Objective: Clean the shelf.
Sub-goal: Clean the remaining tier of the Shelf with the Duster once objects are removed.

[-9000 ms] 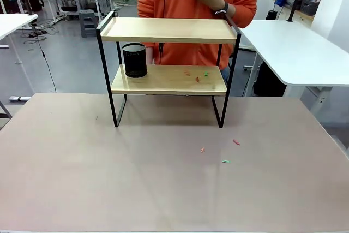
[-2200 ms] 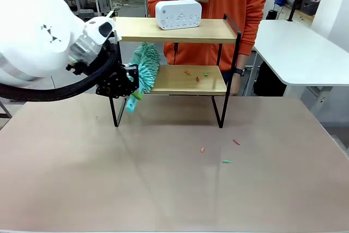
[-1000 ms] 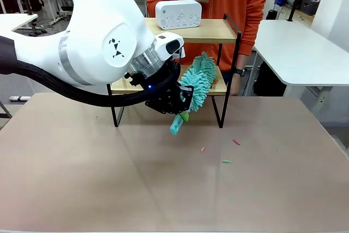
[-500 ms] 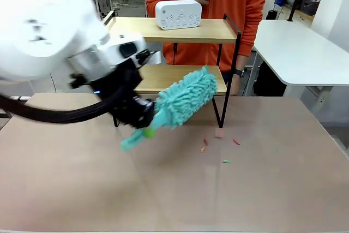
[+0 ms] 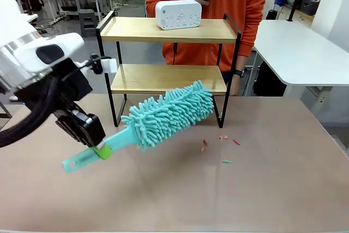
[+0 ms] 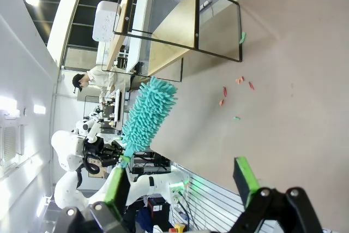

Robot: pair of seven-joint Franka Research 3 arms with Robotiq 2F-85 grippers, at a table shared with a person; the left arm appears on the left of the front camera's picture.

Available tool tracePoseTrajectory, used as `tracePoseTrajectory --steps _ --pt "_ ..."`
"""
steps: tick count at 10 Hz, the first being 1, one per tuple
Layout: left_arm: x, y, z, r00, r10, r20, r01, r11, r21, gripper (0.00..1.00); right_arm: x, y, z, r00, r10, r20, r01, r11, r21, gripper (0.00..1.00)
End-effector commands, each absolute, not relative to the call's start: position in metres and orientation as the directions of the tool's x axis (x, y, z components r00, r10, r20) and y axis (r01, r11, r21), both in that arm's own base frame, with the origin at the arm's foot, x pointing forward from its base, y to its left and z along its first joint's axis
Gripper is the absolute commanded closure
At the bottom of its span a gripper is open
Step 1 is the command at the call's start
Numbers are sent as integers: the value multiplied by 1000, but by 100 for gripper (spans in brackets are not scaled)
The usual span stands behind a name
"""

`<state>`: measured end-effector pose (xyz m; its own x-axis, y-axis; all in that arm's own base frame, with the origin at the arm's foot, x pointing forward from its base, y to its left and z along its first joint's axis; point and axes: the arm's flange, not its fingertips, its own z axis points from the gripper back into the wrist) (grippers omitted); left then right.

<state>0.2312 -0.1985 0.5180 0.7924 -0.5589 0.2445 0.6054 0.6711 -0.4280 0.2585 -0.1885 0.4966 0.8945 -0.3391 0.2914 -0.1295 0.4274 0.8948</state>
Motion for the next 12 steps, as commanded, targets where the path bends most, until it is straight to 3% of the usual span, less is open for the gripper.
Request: tracePoseTrajectory --steps 1,4,5,7,9,11,12 --pt "223 -171 514 811 -526 255 576 643 -504 100 261 -188 498 884 -342 319 -162 417 894 0" --pt "197 -85 555 730 -641 235 614 467 -636 100 261 -188 498 884 -342 319 -162 417 894 0" --pt "185 -30 571 720 -620 312 628 391 -672 100 261 -188 498 884 -342 319 -162 417 894 0" --pt "171 56 579 827 -342 447 558 392 -732 100 261 -188 498 884 -342 319 -162 417 894 0" --pt "167 117 563 876 -60 478 467 350 -812 100 261 -188 498 884 -342 319 -162 417 894 0" --pt "181 154 531 910 156 384 329 291 -898 100 261 -188 498 884 -342 319 -162 417 894 0" --pt "191 165 516 908 288 303 204 328 -922 100 261 -188 498 884 -342 319 -162 417 894 0"
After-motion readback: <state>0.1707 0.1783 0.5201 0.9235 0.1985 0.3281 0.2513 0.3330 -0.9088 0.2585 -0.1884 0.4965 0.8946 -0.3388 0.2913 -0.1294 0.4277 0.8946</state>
